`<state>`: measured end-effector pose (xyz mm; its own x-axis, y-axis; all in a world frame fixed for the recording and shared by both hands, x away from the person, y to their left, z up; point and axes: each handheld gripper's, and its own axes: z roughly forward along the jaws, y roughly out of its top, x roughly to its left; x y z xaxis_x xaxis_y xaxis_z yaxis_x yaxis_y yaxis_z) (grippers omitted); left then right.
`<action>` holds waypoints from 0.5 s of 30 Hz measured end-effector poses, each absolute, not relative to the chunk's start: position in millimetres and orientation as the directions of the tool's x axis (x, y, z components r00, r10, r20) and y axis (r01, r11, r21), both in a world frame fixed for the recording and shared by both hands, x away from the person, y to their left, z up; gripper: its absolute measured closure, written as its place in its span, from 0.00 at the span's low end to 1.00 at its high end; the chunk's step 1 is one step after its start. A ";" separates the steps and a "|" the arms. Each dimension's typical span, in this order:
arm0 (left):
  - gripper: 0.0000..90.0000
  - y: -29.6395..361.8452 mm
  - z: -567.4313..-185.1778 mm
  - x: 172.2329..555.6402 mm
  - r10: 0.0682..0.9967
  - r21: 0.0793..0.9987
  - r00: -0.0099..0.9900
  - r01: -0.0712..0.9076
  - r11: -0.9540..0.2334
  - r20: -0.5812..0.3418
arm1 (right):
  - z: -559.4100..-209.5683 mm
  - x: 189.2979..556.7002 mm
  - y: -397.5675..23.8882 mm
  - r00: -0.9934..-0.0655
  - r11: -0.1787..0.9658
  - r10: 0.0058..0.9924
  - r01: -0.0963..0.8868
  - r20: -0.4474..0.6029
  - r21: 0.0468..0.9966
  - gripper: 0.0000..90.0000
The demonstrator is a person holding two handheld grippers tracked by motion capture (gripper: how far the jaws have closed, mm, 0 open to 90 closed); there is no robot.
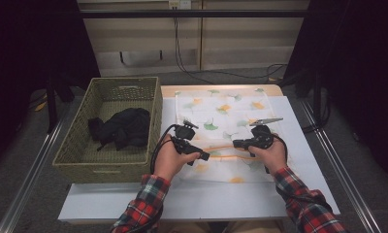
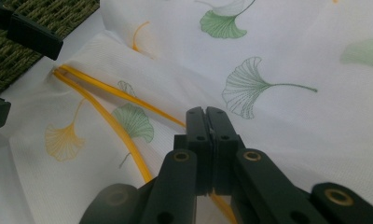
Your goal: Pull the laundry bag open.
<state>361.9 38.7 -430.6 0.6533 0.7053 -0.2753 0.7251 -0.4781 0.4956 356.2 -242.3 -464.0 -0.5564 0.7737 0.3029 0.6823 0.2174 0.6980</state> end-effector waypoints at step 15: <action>0.07 39.6 -433.0 361.5 0.701 0.489 0.653 0.729 -0.479 -0.286 | -481.9 353.8 -233.1 -0.578 0.298 0.778 0.686 0.248 0.663 0.88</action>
<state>361.5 39.6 -433.0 0.6527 0.7014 -0.2864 0.7290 -0.4785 0.4894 353.8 -233.1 -481.9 -0.5778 0.7776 0.2479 0.6862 0.2985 0.6633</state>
